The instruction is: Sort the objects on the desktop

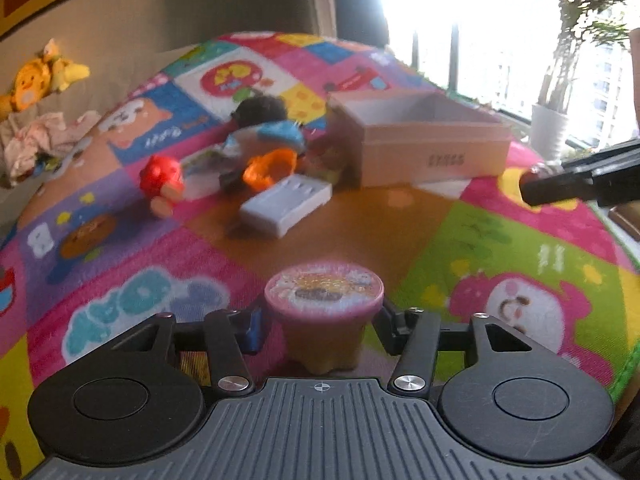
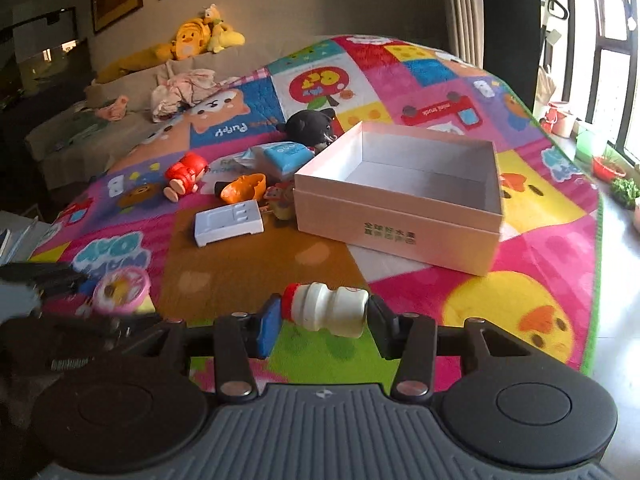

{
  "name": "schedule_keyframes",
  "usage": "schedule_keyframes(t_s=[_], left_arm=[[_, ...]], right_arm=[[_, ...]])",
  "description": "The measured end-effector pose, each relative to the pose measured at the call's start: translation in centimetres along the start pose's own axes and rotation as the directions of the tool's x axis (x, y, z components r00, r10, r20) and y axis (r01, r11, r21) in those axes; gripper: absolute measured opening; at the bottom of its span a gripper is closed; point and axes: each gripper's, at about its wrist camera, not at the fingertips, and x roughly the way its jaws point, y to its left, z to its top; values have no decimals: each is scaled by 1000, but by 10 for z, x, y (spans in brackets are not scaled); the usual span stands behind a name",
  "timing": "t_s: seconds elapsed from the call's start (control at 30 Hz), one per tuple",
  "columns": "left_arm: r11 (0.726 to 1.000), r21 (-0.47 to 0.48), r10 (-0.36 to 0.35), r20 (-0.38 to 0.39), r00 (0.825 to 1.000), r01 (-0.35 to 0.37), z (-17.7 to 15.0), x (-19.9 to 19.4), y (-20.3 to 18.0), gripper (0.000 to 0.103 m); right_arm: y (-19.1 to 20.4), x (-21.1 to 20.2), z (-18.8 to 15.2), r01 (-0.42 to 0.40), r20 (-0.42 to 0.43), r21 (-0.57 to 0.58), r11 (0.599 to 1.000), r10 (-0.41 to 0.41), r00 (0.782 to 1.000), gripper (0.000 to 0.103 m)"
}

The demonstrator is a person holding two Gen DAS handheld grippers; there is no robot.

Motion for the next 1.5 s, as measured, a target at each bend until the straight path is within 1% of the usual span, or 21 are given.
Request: schedule_keyframes(t_s=[0.03,0.2,0.27,0.37,0.4,0.43,0.5,0.53,0.6,0.63,0.73,0.83,0.9,0.97,1.07,1.17,1.2,1.27,1.3,1.4,1.5], left_arm=[[1000,11,-13,14,1000,12,5,-2,-3,49],[993,113,-56,142,988,40,59,8,-26,49],[987,152,-78,216,973,46,89,20,-36,49],[987,161,-63,316,947,12,136,44,-46,50],[991,136,-61,336,940,16,152,53,-46,54],[994,108,-69,338,939,34,166,62,-43,67],[996,39,-84,329,941,75,184,71,-33,84],[997,4,-79,332,940,82,185,71,-27,86],[998,-29,-48,321,946,61,177,68,-17,88],[998,-40,-29,302,953,43,167,66,-12,91],[999,-32,19,233,972,-12,133,62,1,95],[998,-3,58,139,989,-58,103,67,11,96],[997,15,72,82,994,-74,85,73,16,96],[997,20,80,54,995,-81,72,76,20,96],[997,-1,74,45,996,-74,58,71,29,98],[997,-32,71,44,997,-70,50,68,40,100],[997,-40,73,44,996,-71,49,67,44,100],[996,-50,71,46,996,-69,45,66,52,100],[996,-54,71,46,996,-69,44,65,55,100],[996,-65,63,42,997,-60,40,63,60,100],[997,-63,38,32,999,-36,40,66,60,100]], right_arm=[[-2,-4,-1,2,6,2,1000,-2,1000,46],[-18,-16,4,27,66,27,999,-28,997,46],[-26,-15,10,39,87,34,999,-42,995,46],[-38,-9,26,71,123,33,997,-75,990,46],[-42,-6,35,89,143,31,996,-92,985,46],[-45,-2,44,102,168,31,994,-106,980,46],[-52,7,64,118,215,44,992,-124,969,46],[-56,13,73,117,234,56,991,-127,964,46],[-65,29,89,117,245,79,990,-133,960,58],[-68,38,93,123,242,92,988,-142,960,67],[-70,67,98,102,184,125,987,-124,975,67],[-57,90,92,23,130,140,990,-42,991,68],[-40,106,90,10,112,130,991,-25,993,72],[-23,122,90,6,92,120,993,-17,996,72],[3,145,95,10,81,75,997,-16,997,72],[24,171,104,55,91,-30,998,-52,994,72],[28,179,108,50,89,-54,997,-45,995,72],[34,191,112,-16,84,-101,995,24,996,72],[38,193,113,-16,88,-123,992,27,996,75],[49,196,110,-46,96,-188,981,65,993,75],[52,185,106,-154,74,-196,968,171,982,75]])
